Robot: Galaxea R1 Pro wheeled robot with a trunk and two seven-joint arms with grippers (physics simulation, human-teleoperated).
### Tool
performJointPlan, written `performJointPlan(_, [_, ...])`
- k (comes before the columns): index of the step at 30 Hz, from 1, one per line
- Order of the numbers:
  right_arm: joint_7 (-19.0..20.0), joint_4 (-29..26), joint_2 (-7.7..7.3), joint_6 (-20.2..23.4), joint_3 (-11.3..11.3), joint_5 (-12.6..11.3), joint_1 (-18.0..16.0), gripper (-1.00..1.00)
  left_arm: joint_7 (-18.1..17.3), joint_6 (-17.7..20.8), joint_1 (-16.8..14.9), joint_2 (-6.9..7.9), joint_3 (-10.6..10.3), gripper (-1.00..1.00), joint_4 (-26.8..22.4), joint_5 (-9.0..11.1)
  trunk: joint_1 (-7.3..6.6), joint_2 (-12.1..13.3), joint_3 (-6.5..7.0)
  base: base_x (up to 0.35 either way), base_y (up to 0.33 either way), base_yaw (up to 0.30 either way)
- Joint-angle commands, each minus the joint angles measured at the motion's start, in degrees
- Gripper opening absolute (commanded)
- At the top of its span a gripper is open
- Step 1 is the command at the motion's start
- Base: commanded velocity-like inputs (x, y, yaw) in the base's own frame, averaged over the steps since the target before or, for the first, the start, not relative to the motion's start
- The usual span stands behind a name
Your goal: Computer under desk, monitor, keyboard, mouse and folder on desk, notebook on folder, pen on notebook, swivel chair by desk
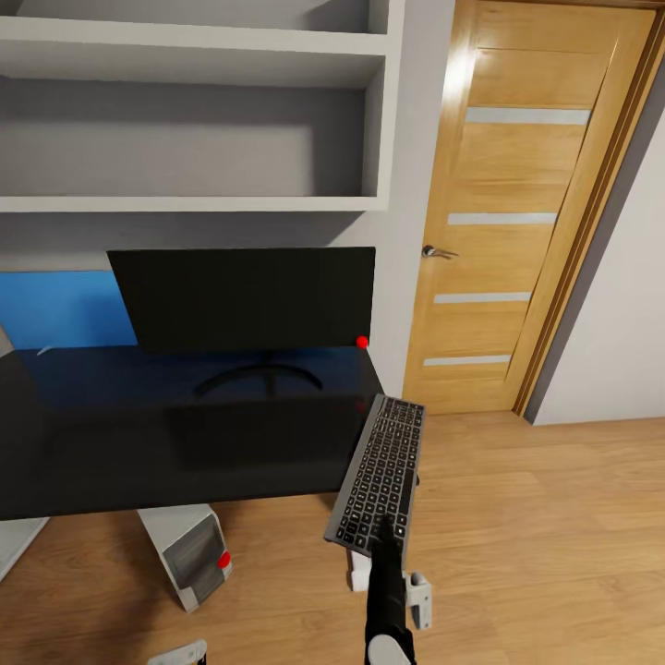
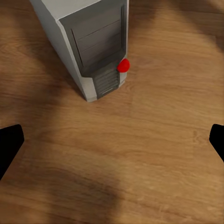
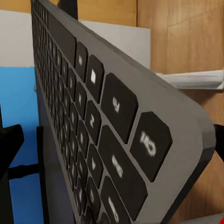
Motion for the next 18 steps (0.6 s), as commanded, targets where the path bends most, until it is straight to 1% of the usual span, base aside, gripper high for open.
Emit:
performJointPlan(1, [-0.47, -0.04, 0.00, -0.24, -0.05, 0.24, -0.05, 1.00, 0.00, -0.16, 0.02, -0.02, 0.04, 1.00, -0.06, 0.44, 0.00, -0.03, -0.04, 0.000, 0.000, 0.000])
performJointPlan(9, [-0.47, -0.04, 0.00, -0.24, -0.37, 0.25, -0.05, 1.00, 0.00, -0.16, 0.02, 0.11, 0.04, 1.00, 0.04, 0.38, 0.00, -0.03, -0.04, 0.000, 0.000, 0.000])
performJointPlan(11, [-0.47, -0.04, 0.00, -0.24, -0.58, 0.25, -0.05, 1.00, 0.00, -0.16, 0.02, 0.17, 0.04, 1.00, 0.12, 0.34, 0.00, -0.03, -0.04, 0.000, 0.000, 0.000])
performJointPlan(12, [-0.47, -0.04, 0.00, -0.24, -1.02, 0.25, -0.05, 1.00, 0.00, -0.20, 0.02, 0.19, 0.04, 1.00, 0.17, 0.34, 0.00, -0.03, -0.04, 0.000, -0.063, 0.000])
performJointPlan(15, [-0.47, -0.04, 0.00, -0.24, -1.52, 0.25, -0.05, 1.00, 0.02, -0.23, 0.02, 0.22, 0.04, 1.00, 0.24, 0.33, 0.00, -0.03, -0.04, 0.000, -0.161, 0.000])
performJointPlan(18, [-0.47, -0.04, 0.00, -0.24, -1.78, 0.25, -0.05, 1.00, 0.02, -0.19, 0.02, 0.24, 0.04, 1.00, 0.28, 0.35, 0.00, -0.03, -0.04, 0.000, -0.250, 0.000])
